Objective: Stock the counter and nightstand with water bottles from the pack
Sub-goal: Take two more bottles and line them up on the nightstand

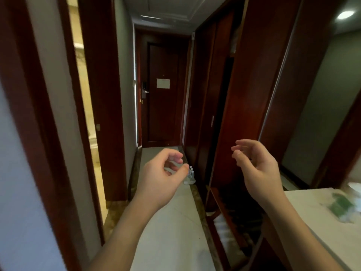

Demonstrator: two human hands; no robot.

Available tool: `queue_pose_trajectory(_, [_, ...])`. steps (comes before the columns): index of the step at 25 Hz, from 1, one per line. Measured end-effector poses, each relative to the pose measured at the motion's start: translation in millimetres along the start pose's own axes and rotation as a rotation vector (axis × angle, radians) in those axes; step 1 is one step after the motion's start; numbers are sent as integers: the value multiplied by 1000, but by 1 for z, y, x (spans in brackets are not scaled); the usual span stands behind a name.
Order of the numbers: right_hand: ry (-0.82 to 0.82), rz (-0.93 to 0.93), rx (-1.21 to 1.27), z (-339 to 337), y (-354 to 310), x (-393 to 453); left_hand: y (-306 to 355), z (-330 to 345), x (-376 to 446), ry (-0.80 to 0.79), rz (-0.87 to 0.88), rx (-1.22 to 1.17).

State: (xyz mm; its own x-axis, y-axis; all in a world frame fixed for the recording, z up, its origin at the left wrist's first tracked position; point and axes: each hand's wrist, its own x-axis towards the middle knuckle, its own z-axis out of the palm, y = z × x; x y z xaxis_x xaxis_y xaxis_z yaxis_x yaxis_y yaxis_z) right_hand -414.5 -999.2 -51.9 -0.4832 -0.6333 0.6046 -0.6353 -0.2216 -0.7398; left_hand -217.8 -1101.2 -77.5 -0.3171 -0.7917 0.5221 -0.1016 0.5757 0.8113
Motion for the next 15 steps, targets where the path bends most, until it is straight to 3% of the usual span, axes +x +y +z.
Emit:
queue_pose_trajectory(9, [10,2,121,128,189,237,-158,100,245,-17,-32,59])
queue_pose_trajectory(15, [-149,-28,223,254,247,409,-233,102,412,102,-78,117])
